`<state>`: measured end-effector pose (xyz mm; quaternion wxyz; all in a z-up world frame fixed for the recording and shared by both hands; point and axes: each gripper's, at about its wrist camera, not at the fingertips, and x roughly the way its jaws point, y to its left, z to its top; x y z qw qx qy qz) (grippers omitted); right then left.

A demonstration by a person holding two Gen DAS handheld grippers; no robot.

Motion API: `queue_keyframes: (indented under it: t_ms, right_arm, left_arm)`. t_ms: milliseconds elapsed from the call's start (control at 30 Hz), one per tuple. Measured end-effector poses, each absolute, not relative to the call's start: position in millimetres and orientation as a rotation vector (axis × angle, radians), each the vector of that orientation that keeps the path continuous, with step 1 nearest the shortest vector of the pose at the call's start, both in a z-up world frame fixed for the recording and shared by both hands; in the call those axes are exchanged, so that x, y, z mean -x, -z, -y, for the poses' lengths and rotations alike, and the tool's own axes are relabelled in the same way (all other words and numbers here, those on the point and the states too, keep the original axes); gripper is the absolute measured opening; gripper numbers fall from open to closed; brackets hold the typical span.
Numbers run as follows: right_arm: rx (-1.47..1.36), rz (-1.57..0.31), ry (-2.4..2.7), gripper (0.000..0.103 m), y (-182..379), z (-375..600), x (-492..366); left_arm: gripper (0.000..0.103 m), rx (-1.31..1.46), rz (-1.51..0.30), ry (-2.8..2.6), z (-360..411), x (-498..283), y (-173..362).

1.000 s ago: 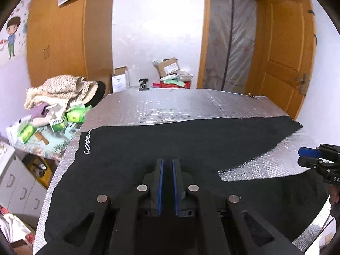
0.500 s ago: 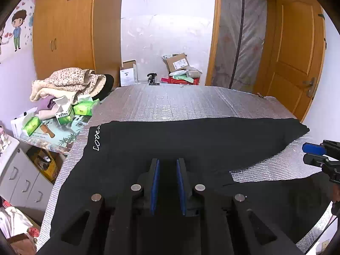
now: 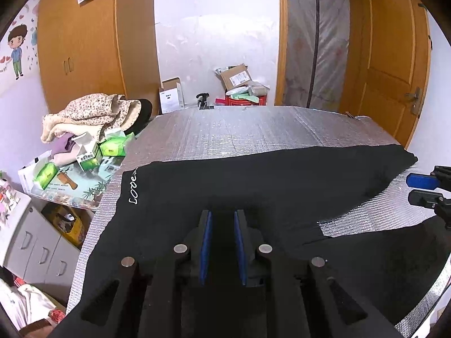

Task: Fold clothes
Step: 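Move the right gripper over the garment body toward the folded sleeve, then grasp the printed collar with the left gripper while the right gripper grasps the garment edge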

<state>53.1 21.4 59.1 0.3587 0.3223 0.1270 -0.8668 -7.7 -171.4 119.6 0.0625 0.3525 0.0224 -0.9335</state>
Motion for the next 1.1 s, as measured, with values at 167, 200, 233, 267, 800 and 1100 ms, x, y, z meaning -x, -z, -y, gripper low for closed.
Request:
queue_keyframes:
  t_ms: [167,200,233,267,800,1100]
  right_arm:
    - [-0.851,-0.344,2.222,0.034,-55.2,-18.7,-40.8]
    - [-0.854,-0.347,2.22,0.034,-54.4,-17.5,-37.8]
    - [-0.858,-0.351,2.218,0.034,-53.4,-16.4,-34.1]
    - [-0.862,-0.354,2.216,0.034,-52.4,-15.0,-30.6]
    - [-0.906,-0.421,2.141,0.034,-34.8,15.4,49.0]
    - [-0.915,-0.443,2.099,0.035,-19.7,32.8,104.1]
  left_arm:
    - [0.016,-1.069,-0.109,2.785,193.3,13.7,-113.9]
    - [0.016,-1.067,-0.121,2.775,199.2,14.8,-112.2]
    - [0.016,-1.063,-0.131,2.763,205.6,16.0,-110.6]
    - [0.016,-1.056,-0.14,2.757,211.1,16.7,-109.6]
    - [0.026,-1.139,-0.199,2.701,290.0,71.9,-94.6]
    - [0.031,-1.222,-0.19,2.637,320.8,113.7,-70.3]
